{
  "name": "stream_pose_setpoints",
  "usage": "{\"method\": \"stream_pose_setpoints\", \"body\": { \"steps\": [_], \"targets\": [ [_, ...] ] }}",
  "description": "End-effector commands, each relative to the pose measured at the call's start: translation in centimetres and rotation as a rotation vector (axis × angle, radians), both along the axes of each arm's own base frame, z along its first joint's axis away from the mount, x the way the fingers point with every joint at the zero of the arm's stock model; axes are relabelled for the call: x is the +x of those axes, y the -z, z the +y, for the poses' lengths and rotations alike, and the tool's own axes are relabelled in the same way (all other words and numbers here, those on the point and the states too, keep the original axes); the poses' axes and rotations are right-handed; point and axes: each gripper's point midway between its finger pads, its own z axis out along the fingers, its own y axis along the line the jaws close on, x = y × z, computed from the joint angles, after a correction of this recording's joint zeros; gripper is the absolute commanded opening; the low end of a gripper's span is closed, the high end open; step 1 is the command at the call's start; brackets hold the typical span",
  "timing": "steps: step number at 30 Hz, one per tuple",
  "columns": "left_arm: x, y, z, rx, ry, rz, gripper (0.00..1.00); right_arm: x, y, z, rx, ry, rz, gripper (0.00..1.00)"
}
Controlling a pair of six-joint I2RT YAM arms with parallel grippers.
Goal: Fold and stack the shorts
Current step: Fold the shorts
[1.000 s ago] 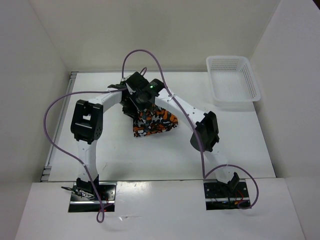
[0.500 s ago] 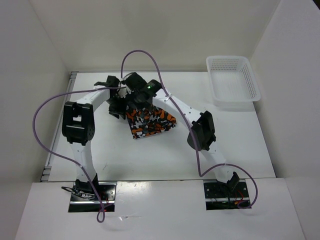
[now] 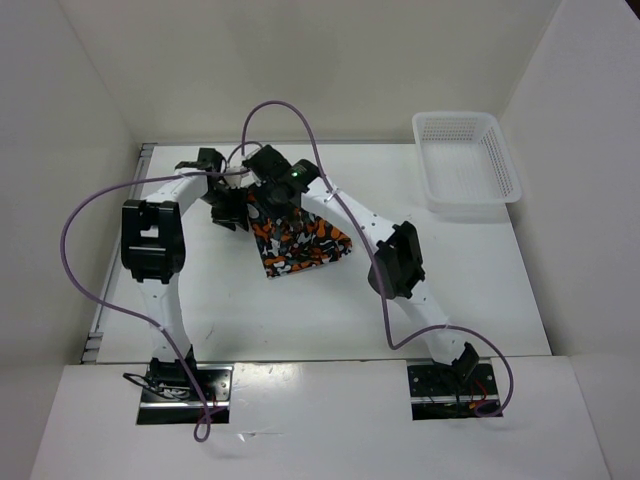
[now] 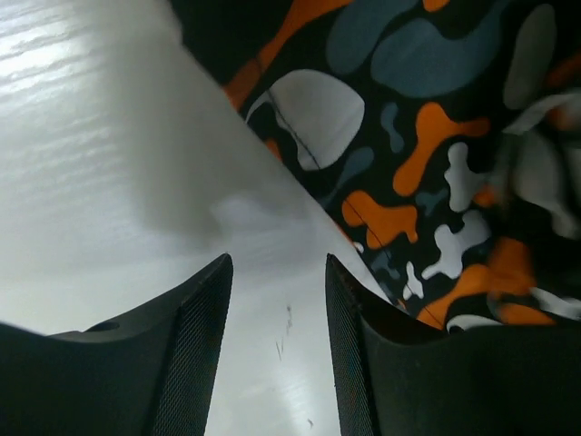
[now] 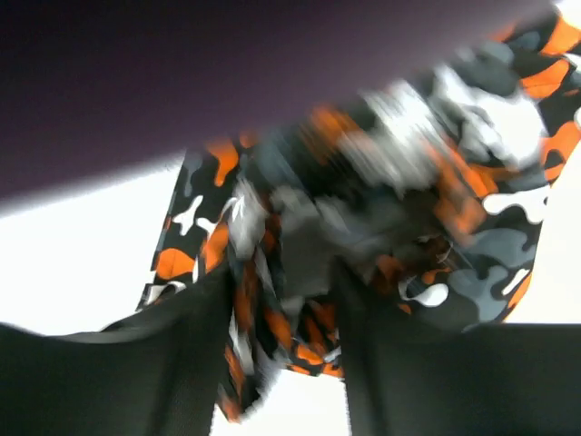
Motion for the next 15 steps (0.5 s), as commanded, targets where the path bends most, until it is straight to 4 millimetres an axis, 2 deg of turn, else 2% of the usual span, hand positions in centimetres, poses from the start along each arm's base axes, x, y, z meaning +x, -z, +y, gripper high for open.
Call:
{"method": "stream_pose_setpoints", "body": {
  "steps": [1, 2, 3, 6, 7, 11, 13, 14, 15],
  "targets": [
    [2.2, -1.1, -0.1, -0.053, 0.004, -0.066, 0.53, -0.9, -0.7, 2.0, 0.035, -0.063, -0.002, 0.54],
    [2.5, -1.1, 0.3, -0.053, -0.006, -0.067, 0.53, -1.3, -1.1, 2.6, 0.066, -0.089, 0.014, 0.61],
    [2.6, -1.0, 0.4, -0.044, -0.008, -0.067, 0.54, -1.9, -1.1, 3.2, 0.077, -0.111, 0.027, 0.63],
    [2.9, -0.8, 1.3, -0.043, -0.028, -0.066, 0.54, -2.4, -3.7, 4.4, 0.158, -0.155, 0.018, 0.65],
    [3.1, -0.7, 1.3, -0.043, -0.028, -0.068, 0.54, -3.0, -3.8, 4.9, 0.168, -0.164, 0.029, 0.65],
    [3.2, -1.1, 1.8, -0.043, -0.037, -0.077, 0.54, -3.7, -7.7, 5.1, 0.241, -0.193, -0.005, 0.59],
    [3.3, -2.0, 1.8, -0.043, -0.037, -0.099, 0.54, -3.7, -7.8, 4.3, 0.214, -0.186, -0.017, 0.53],
    [3.3, -2.0, 1.8, -0.043, -0.037, -0.099, 0.56, -3.7, -7.5, 3.3, 0.176, -0.169, -0.025, 0.49],
    [3.5, -3.0, 1.8, -0.042, -0.036, -0.122, 0.56, -3.7, -7.2, 2.7, 0.151, -0.164, -0.028, 0.41]
  ]
}}
